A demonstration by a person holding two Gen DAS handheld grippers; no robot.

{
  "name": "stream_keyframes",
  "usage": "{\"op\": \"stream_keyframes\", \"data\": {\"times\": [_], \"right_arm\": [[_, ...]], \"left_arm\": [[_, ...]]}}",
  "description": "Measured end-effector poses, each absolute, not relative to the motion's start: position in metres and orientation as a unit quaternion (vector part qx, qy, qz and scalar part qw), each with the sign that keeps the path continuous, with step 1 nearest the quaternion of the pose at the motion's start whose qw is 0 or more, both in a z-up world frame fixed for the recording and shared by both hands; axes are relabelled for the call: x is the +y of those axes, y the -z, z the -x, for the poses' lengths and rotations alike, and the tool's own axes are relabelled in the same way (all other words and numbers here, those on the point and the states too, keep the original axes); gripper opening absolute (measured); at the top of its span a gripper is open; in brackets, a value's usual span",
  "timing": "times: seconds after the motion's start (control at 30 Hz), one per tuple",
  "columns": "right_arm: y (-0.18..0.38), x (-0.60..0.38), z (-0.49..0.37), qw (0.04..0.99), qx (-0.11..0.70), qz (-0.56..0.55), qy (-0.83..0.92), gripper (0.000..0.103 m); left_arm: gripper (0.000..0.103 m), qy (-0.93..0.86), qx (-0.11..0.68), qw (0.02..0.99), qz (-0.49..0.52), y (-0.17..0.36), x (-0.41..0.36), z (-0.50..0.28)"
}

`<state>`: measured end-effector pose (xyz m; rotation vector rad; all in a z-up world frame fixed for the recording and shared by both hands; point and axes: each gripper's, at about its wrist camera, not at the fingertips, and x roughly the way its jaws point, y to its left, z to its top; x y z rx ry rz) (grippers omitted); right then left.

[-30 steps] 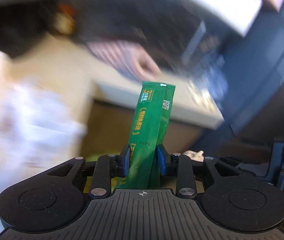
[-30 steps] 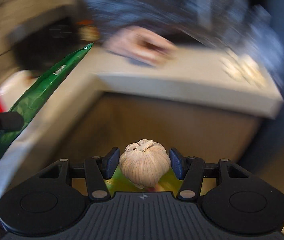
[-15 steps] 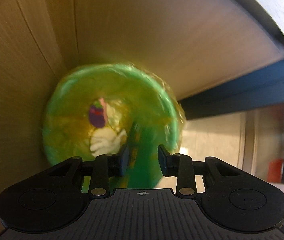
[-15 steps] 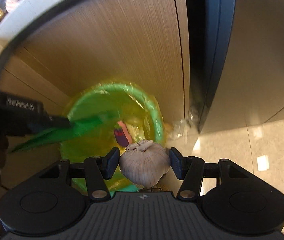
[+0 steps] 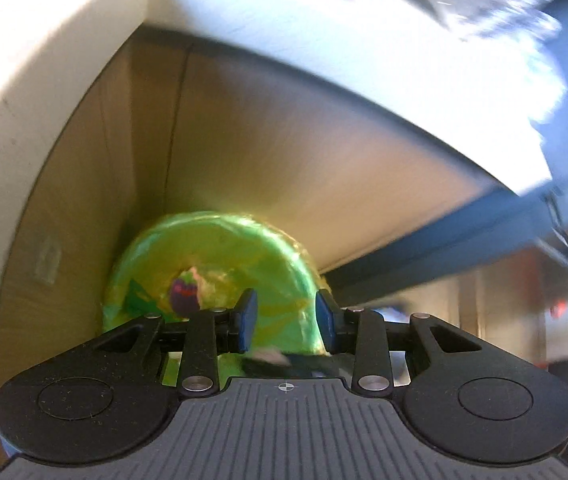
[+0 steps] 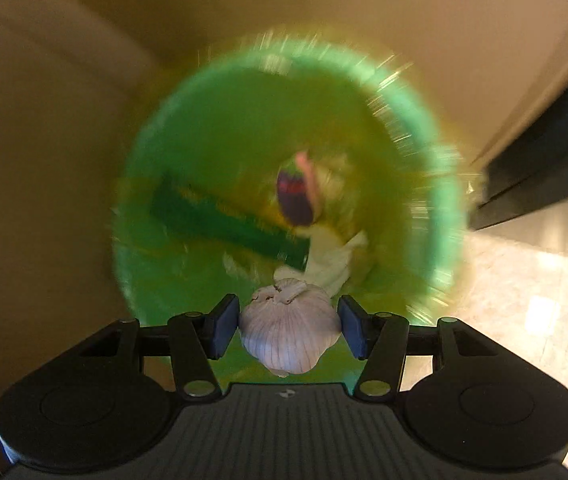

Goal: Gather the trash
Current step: 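Carry packet and garlic down into the green bin and open both grippers, then raise both empty grippers back up to the counter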

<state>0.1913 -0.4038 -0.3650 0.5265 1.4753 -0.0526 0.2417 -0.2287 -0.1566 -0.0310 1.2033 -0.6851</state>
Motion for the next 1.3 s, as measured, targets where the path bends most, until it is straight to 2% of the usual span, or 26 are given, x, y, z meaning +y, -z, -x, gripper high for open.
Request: {"op": "stream_keyframes", "data": {"times": [0.17,0.27,0.33,0.47,0.67,0.83,1.17,1.3], "right_arm": [[0.463,-0.377,-0.238,0.646,0.731,-0.218,0.024,0.054],[0.501,-0.367,-0.254,0.619,0.754,-0.216,0.03,0.055],[0.513,-0.376,-0.262,0.601,0.762,-0.236,0.04,0.056],[0.493,-0.396,-0.257,0.612,0.734,-0.293,0.033,0.07],[0.439,-0.428,-0.23,0.631,0.705,-0.318,0.064,0.071],[0.358,-0.439,-0.201,0.681,0.654,-0.316,0.089,0.071],[0.149,-0.412,-0.209,0.849,0.49,-0.185,0.066,0.071],[0.091,-0.376,-0.223,0.89,0.435,-0.134,0.029,0.071]], "left_arm": [[0.035,0.338,0.554,0.761,-0.019,0.153,-0.219,-0.218],[0.036,0.329,0.564,0.757,-0.021,0.16,-0.213,-0.21],[0.035,0.317,0.575,0.754,-0.009,0.164,-0.207,-0.207],[0.035,0.311,0.579,0.754,0.006,0.161,-0.197,-0.201],[0.035,0.336,0.559,0.758,0.009,0.146,-0.194,-0.19],[0.035,0.361,0.523,0.772,0.019,0.117,-0.181,-0.179],[0.035,0.309,0.43,0.848,0.031,0.056,-0.153,-0.167],[0.036,0.246,0.415,0.875,0.046,0.045,-0.121,-0.167]]}}
